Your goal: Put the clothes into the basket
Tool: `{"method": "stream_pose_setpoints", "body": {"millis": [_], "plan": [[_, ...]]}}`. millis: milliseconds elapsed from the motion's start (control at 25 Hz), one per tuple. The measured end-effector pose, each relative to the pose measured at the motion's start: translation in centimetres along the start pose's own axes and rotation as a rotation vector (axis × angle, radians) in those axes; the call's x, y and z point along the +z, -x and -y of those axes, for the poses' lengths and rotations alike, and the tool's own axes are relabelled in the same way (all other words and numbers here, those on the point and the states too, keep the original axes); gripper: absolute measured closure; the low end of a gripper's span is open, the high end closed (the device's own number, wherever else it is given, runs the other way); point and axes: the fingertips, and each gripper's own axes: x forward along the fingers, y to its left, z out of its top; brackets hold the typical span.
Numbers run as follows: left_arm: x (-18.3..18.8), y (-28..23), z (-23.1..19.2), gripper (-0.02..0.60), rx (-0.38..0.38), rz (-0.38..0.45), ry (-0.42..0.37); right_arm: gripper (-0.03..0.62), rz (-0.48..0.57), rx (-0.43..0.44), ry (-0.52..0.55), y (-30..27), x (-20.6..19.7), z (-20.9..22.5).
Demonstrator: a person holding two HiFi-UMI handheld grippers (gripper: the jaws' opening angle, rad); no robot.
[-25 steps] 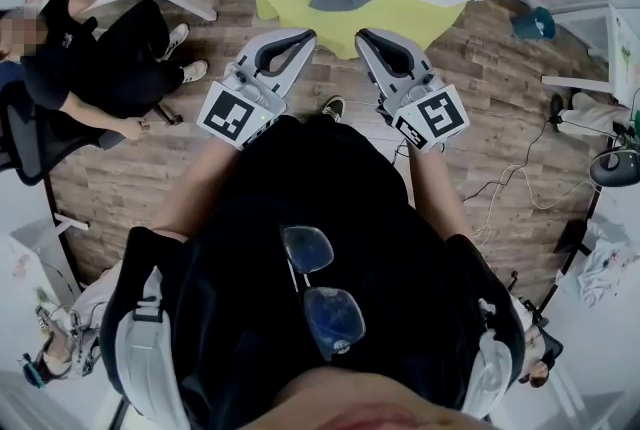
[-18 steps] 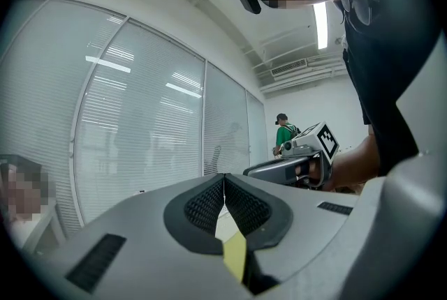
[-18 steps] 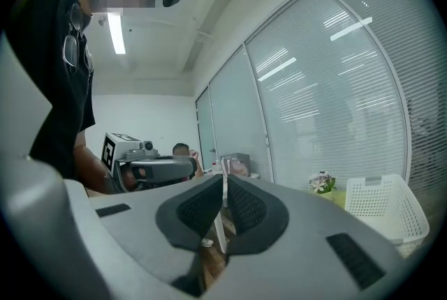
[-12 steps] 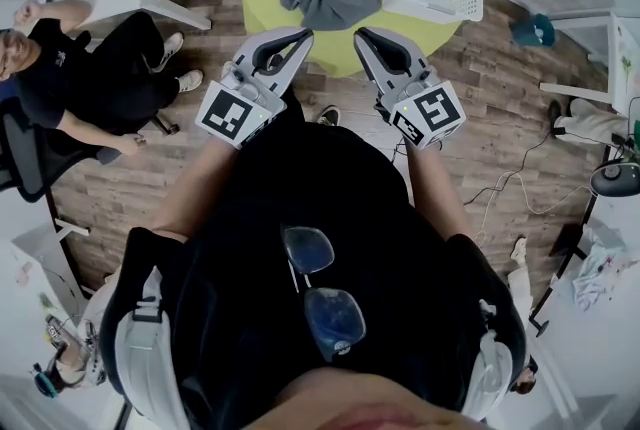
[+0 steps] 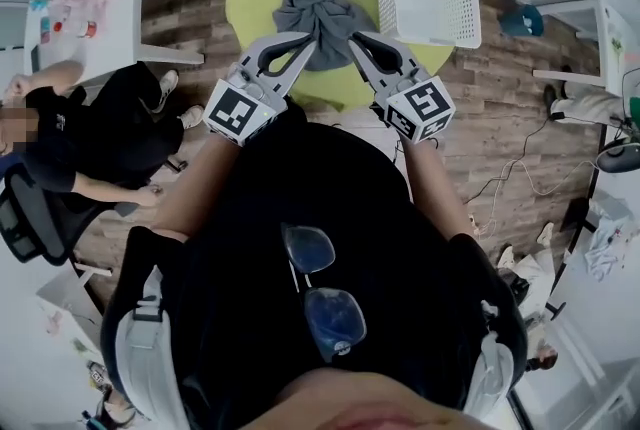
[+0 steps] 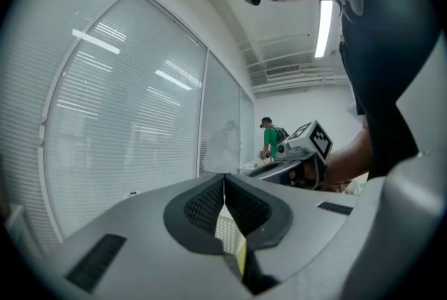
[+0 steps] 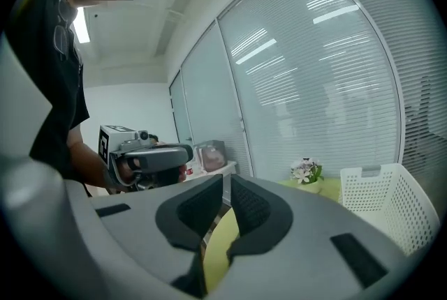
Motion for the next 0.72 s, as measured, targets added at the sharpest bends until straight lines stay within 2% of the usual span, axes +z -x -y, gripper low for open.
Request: {"method": "stream_pose_setpoints", "body": {"millis": [200, 400, 520, 640, 720], "plan": [[-1.5, -0.9, -5.0, 0.571, -0.062, -0.060, -0.046, 0.557, -0.056, -0.071, -0.055, -5.0, -0.8, 2.4], [-3.8, -2.2, -9.1, 0.571, -0.110, -0.076, -0.025, 0.557, -0.108, -0.166, -0.105, -8.9, -2.4, 4.9], [-5.3, -3.0, -11.1, 0.571, -0.142, -0.094, -0.045, 0.557, -0.141, -0.231, -0.136, -10.9, -3.8, 6.7], [-6.9, -3.8, -12.7, 0.571, -0.150, -0.103, -0.047, 0.546, -0.184, -0.286, -0.167, -12.5, -5.6, 8.5], [-7.9, -4.3, -13.7, 0.571, -0.144, -0.105, -0.043, 0.517, -0.216, -0.307, -0.193, -13.5, -7.0, 9.6]]}}
